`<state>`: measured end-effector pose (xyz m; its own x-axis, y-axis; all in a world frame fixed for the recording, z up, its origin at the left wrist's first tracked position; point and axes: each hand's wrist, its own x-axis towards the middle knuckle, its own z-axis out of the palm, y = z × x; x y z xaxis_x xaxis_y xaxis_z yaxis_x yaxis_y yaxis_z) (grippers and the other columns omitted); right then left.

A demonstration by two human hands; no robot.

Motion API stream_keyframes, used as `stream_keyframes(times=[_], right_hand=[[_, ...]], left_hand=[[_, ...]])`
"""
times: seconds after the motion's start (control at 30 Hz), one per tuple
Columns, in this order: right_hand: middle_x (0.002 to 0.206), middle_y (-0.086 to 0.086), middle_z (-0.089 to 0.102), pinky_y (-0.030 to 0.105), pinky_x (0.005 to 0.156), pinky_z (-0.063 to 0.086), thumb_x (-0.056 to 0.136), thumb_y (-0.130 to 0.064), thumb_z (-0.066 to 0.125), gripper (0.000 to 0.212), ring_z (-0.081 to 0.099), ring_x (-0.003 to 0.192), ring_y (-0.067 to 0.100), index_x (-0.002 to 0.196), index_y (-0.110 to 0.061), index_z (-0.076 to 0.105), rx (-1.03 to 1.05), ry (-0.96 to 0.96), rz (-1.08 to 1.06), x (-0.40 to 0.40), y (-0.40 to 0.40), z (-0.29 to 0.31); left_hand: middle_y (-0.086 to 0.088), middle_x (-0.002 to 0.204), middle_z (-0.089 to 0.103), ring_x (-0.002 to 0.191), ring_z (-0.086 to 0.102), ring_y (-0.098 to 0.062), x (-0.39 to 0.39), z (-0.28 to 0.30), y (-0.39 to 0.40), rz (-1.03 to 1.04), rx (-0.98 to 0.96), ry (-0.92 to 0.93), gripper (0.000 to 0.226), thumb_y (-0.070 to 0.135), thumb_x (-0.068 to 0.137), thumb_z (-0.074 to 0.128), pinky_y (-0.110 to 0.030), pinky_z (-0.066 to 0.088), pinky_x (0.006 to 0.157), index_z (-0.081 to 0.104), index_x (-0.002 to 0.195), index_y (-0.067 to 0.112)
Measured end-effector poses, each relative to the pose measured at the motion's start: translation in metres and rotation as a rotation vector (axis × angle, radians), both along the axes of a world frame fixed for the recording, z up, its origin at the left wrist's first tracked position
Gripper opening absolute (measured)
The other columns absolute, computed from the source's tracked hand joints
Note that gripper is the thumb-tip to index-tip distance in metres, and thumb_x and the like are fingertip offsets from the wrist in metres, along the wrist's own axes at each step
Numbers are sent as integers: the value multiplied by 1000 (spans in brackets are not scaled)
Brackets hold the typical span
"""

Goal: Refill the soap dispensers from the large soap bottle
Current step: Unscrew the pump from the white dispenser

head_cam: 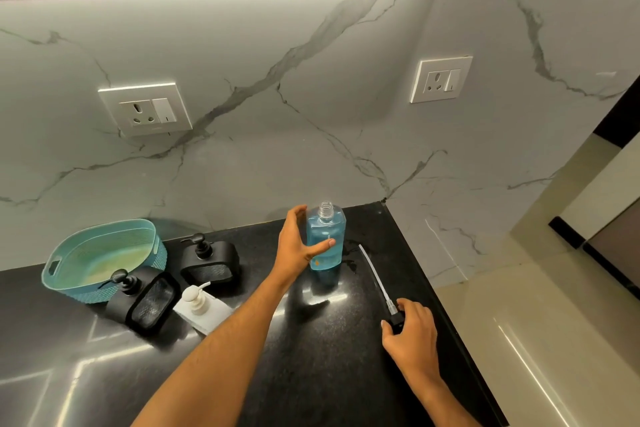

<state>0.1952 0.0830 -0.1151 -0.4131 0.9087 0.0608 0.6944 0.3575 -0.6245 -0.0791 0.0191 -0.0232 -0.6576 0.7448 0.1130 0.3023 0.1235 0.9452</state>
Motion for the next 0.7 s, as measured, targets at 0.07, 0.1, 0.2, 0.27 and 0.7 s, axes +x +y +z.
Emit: stream_keyframes(times=[0.07, 0.1, 0.2, 0.27, 0.7], right_hand=[[113, -2, 63, 33, 94, 54, 75, -28, 88, 59, 56, 108, 14, 127, -14, 64, 30, 3, -10, 1, 0, 4], [114, -1, 64, 35, 94, 54, 74, -29, 89, 60, 57, 109, 15, 127, -14, 64, 61, 5, -14, 2, -1, 7], [113, 0, 66, 39, 93, 54, 72, -29, 89, 58, 56, 111, 17, 122, -14, 66, 177, 56, -33, 2, -4, 19], [113, -1, 65, 38, 91, 55, 73, -27, 88, 54, 53, 111, 14, 122, -16, 65, 227, 142, -28, -2, -8, 31], [113, -8, 65, 26, 88, 56, 76, -19, 86, 51, 63, 101, 7, 123, -18, 67, -29, 426, 514, -119, -136, 79]], left_hand=[[13, 141, 51, 127, 52, 1, 4, 2, -9, 38, 11, 30, 96, 37, 71, 94, -2, 41, 95, 38, 147, 22], [11, 142, 51, 129, 50, -2, 7, 4, -15, 58, 23, 45, 97, 39, 71, 94, -4, 40, 98, 38, 147, 22], [8, 146, 51, 135, 48, -4, 20, 10, -38, 103, 69, 72, 95, 39, 71, 93, -14, 37, 110, 39, 148, 21], [8, 146, 52, 137, 47, -4, 31, 15, -57, 114, 98, 75, 93, 38, 72, 93, -17, 37, 114, 41, 147, 22], [17, 138, 56, 132, 55, -10, 45, 13, -237, 491, 194, 219, 80, 25, 74, 93, -20, 43, 110, 48, 140, 29]])
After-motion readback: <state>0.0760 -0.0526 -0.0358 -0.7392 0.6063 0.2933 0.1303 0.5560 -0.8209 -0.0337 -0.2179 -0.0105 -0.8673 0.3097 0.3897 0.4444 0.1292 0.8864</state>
